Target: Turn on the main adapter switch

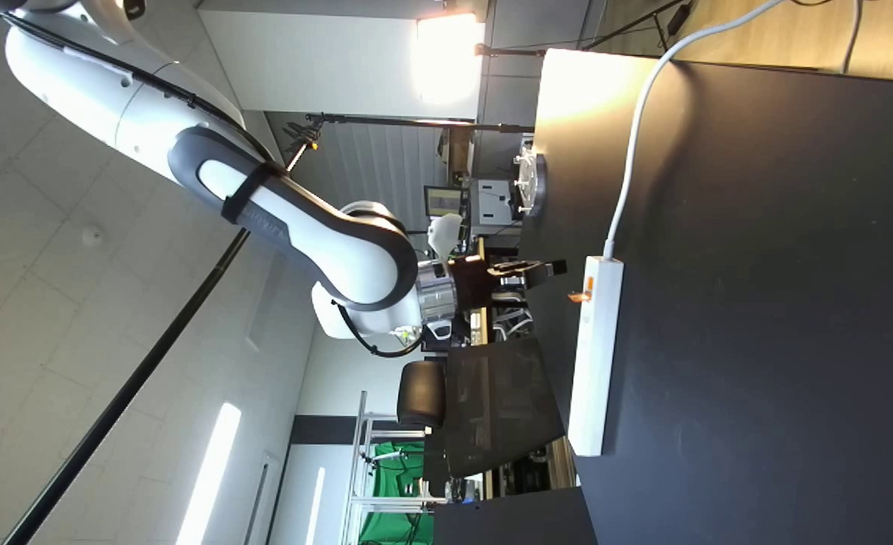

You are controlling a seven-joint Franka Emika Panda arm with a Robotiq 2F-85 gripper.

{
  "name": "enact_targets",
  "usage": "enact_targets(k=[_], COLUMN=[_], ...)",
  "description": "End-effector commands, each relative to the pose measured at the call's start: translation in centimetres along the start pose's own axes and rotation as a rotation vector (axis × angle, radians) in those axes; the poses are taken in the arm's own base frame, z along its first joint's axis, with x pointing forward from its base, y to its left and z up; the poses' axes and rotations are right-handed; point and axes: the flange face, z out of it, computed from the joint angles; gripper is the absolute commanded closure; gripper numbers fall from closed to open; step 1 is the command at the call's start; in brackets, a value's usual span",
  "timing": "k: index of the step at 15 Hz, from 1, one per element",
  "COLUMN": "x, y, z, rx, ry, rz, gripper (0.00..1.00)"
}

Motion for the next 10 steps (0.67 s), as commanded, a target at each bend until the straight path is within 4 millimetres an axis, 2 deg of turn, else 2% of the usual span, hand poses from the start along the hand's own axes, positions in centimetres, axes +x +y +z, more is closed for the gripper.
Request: enact_targets(k=[1,7,10], x=[0.02,0.01,0.38], y=[0.00,-0.01,-0.13], z=[-0.01,0.00,0.62], rx=[0.001,0.001,-0.019], ry=[-0.001,-0.003,0.030], rz=[0.000,0.004,0.049], gripper=[1.00,1.00,1.00])
